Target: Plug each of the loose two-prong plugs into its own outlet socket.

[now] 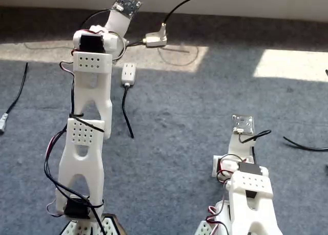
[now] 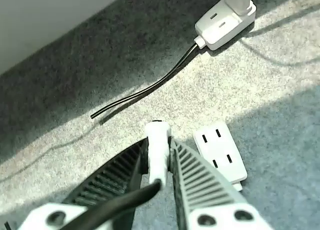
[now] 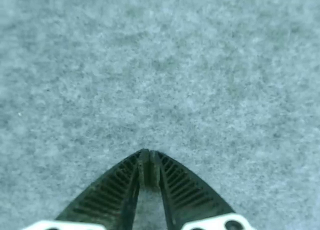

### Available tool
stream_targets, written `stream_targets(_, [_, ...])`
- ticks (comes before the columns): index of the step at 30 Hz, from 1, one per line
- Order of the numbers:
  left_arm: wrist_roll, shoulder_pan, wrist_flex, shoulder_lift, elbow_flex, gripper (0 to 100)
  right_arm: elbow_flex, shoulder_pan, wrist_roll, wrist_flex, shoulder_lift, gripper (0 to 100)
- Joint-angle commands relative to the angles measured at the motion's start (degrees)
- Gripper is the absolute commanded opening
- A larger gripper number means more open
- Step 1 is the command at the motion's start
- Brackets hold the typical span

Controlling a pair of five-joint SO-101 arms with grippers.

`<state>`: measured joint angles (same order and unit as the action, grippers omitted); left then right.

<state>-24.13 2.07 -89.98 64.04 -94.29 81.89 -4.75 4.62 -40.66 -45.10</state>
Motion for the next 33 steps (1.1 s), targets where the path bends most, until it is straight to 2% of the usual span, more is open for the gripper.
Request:
stream_targets(1, [16.4,6.7,-1.2,-3.9,-1.1,0,-0.3,1.0,-0.4,1.1,-0.7,1.9])
stream_targets(4, [29.1,13.2,-6.1,-5.8,-1.1,0,-0.7,1.1,-0.5,1.1,0.0,1.9])
stream_targets(6, [33.2,16.7,-10.3,-6.5,-1.1,0,-3.6,2.6,-1.0,1.2,0.0,2.4])
stream_targets(8, [33.8,19.2,-11.5,-6.5,-0.8,0,-7.8,4.4,-4.4,-0.7,0.0,5.4])
stream_targets(10, [33.9,21.3,-11.5,-6.3,0.4,0,-13.0,6.9,-10.7,-2.9,0.0,13.2])
stream_targets(13, [34.0,22.3,-11.4,-6.5,6.0,0,-21.1,13.8,-13.5,-4.8,2.6,21.7])
stream_targets(17, [34.9,22.2,-11.3,-6.5,11.6,0,-33.7,22.7,-18.0,-4.5,14.3,22.1])
stream_targets(21, [42.3,22.3,-11.3,-6.5,13.8,0,-48.8,27.6,-22.1,-3.0,32.7,22.1])
stream_targets(26, [46.9,22.1,-11.3,-6.5,13.4,0,-67.6,34.2,-22.6,-1.8,54.3,22.2])
stream_targets(33, [46.9,24.4,-7.0,-6.5,13.3,0,-90.9,39.4,-22.7,-1.8,71.5,22.2])
